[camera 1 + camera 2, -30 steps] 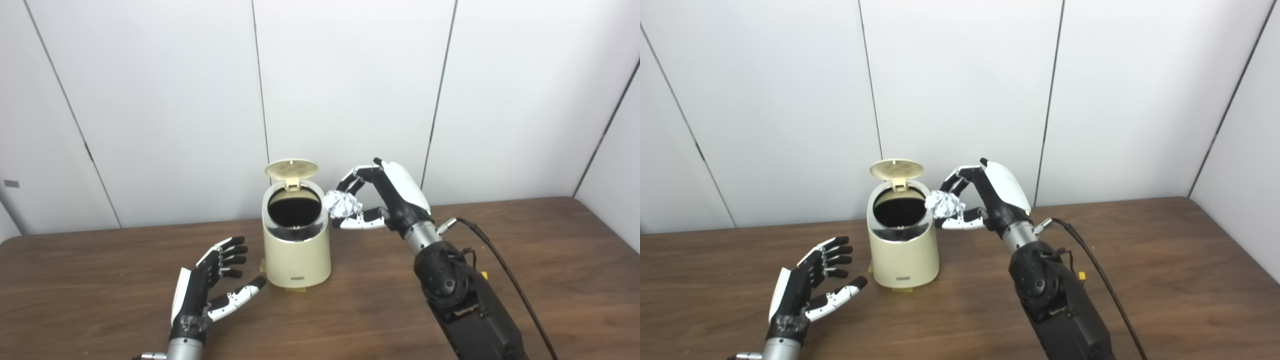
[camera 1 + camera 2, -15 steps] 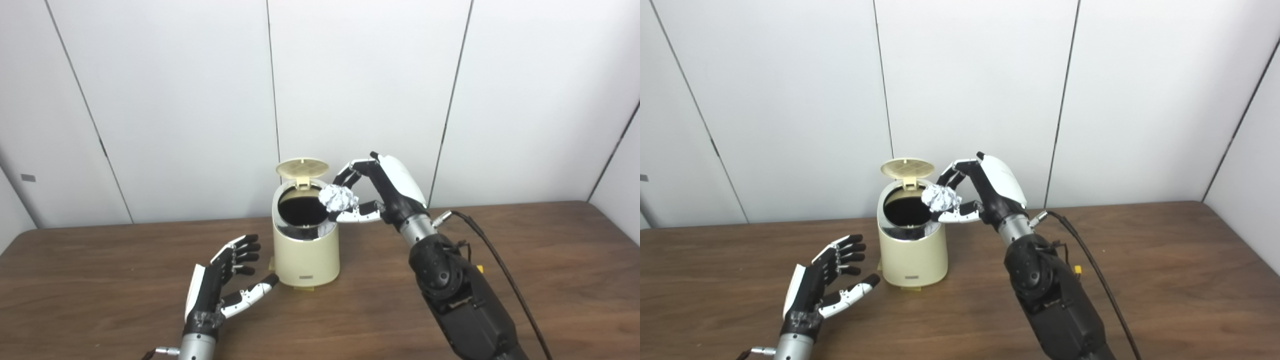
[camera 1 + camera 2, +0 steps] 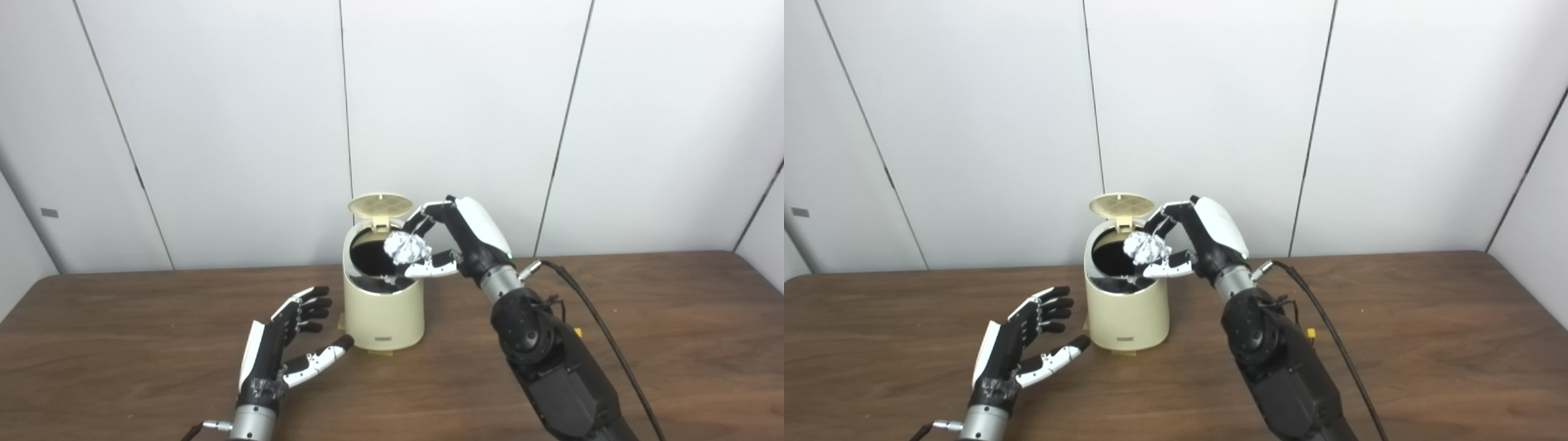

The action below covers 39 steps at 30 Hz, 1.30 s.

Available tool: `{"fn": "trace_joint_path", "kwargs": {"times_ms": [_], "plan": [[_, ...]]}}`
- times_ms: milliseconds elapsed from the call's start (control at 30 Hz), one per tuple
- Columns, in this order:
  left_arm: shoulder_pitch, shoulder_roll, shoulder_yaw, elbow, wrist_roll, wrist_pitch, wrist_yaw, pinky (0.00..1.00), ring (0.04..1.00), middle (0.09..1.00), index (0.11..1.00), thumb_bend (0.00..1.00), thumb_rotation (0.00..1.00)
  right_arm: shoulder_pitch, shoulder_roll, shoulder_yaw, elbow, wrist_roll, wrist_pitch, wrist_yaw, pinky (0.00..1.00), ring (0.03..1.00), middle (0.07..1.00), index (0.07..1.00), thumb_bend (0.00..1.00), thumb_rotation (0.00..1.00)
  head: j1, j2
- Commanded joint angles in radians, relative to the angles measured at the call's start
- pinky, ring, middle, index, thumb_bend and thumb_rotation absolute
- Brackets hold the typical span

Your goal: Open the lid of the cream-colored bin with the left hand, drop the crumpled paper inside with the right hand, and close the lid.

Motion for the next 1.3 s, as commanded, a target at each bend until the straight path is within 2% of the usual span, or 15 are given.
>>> {"fn": "trace_joint_path", "kwargs": {"times_ms": [0, 67, 100, 133, 167, 200, 267, 333, 433, 733, 867, 1000, 1100, 1200, 1267], "plan": [[0.030, -0.021, -0.013, 0.012, 0.023, -0.019, 0.021, 0.67, 0.730, 0.747, 0.812, 0.70, 0.16, -0.073, 0.008, -0.012, -0.003, 0.022, -0.033, -0.020, 1.00, 0.758, 0.477, 0.497, 0.53, 0.00, 0.001, 0.002], [0.030, -0.023, -0.012, 0.011, 0.023, -0.016, 0.022, 0.68, 0.732, 0.747, 0.808, 0.70, 0.16, -0.073, 0.017, -0.023, 0.012, 0.058, -0.051, -0.014, 1.00, 0.733, 0.474, 0.505, 0.53, 0.00, 0.005, 0.003], [0.030, -0.024, -0.012, 0.014, 0.021, -0.020, 0.021, 0.68, 0.733, 0.746, 0.807, 0.70, 0.15, -0.075, 0.015, -0.019, 0.023, 0.067, -0.060, -0.006, 1.00, 0.732, 0.508, 0.550, 0.60, 0.04, 0.008, 0.004], [0.029, -0.024, -0.012, 0.017, 0.018, -0.024, 0.021, 0.68, 0.734, 0.745, 0.807, 0.70, 0.15, -0.077, 0.008, -0.008, 0.027, 0.065, -0.056, 0.009, 1.00, 0.744, 0.589, 0.648, 0.76, 0.12, 0.009, 0.004], [0.029, -0.025, -0.011, 0.020, 0.017, -0.027, 0.021, 0.68, 0.734, 0.744, 0.806, 0.71, 0.15, -0.079, 0.003, 0.000, 0.030, 0.063, -0.053, 0.019, 1.00, 0.763, 0.651, 0.719, 0.85, 0.17, 0.009, 0.004], [0.028, -0.025, -0.011, 0.023, 0.015, -0.030, 0.020, 0.68, 0.734, 0.744, 0.806, 0.71, 0.15, -0.079, -0.003, 0.009, 0.031, 0.060, -0.048, 0.030, 1.00, 0.773, 0.683, 0.755, 0.90, 0.20, 0.011, 0.005], [0.027, -0.025, -0.011, 0.025, 0.012, -0.029, 0.018, 0.67, 0.729, 0.745, 0.808, 0.71, 0.15, -0.077, -0.011, 0.019, 0.029, 0.057, -0.041, 0.042, 0.93, 0.820, 0.779, 0.832, 0.97, 0.25, 0.012, 0.005], [0.026, -0.024, -0.012, 0.025, 0.011, -0.029, 0.016, 0.65, 0.725, 0.746, 0.809, 0.71, 0.15, -0.074, -0.021, 0.027, 0.022, 0.054, -0.035, 0.052, 0.86, 0.853, 0.838, 0.866, 0.95, 0.28, 0.013, 0.005], [0.025, -0.023, -0.013, 0.027, 0.016, -0.032, 0.018, 0.65, 0.725, 0.746, 0.809, 0.70, 0.14, -0.069, -0.029, 0.030, 0.012, 0.049, -0.028, 0.059, 0.82, 0.861, 0.859, 0.875, 0.94, 0.29, 0.011, 0.005], [0.025, -0.024, -0.012, 0.026, 0.016, -0.028, 0.019, 0.66, 0.724, 0.743, 0.806, 0.71, 0.14, -0.059, -0.041, 0.027, -0.005, 0.052, -0.017, 0.092, 0.80, 0.877, 0.886, 0.895, 0.95, 0.30, 0.009, 0.006], [0.027, -0.025, -0.010, 0.022, 0.016, -0.024, 0.021, 0.67, 0.732, 0.746, 0.805, 0.71, 0.15, -0.050, -0.043, 0.018, -0.016, 0.059, -0.038, 0.077, 0.78, 0.862, 0.862, 0.869, 0.93, 0.28, 0.013, 0.008], [0.029, -0.026, -0.008, 0.015, 0.017, -0.021, 0.022, 0.67, 0.731, 0.742, 0.803, 0.71, 0.14, -0.024, -0.050, -0.010, -0.053, 0.073, -0.088, 0.040, 0.73, 0.815, 0.811, 0.792, 0.91, 0.23, 0.013, 0.008], [0.028, -0.024, -0.008, 0.017, 0.017, -0.022, 0.020, 0.67, 0.736, 0.746, 0.804, 0.70, 0.15, 0.010, -0.058, -0.042, -0.094, 0.101, -0.109, 0.030, 0.72, 0.798, 0.798, 0.761, 0.90, 0.21, 0.013, 0.008], [0.026, -0.022, -0.008, 0.017, 0.020, -0.021, 0.022, 0.66, 0.729, 0.742, 0.804, 0.70, 0.15, 0.048, -0.068, -0.077, -0.130, 0.145, -0.132, 0.035, 0.72, 0.797, 0.809, 0.766, 0.88, 0.20, 0.019, 0.007], [0.025, -0.022, -0.007, 0.016, 0.020, -0.019, 0.022, 0.65, 0.726, 0.743, 0.805, 0.70, 0.15, 0.073, -0.079, -0.096, -0.155, 0.164, -0.143, 0.039, 0.69, 0.784, 0.819, 0.781, 0.86, 0.18, 0.021, 0.007]]}}
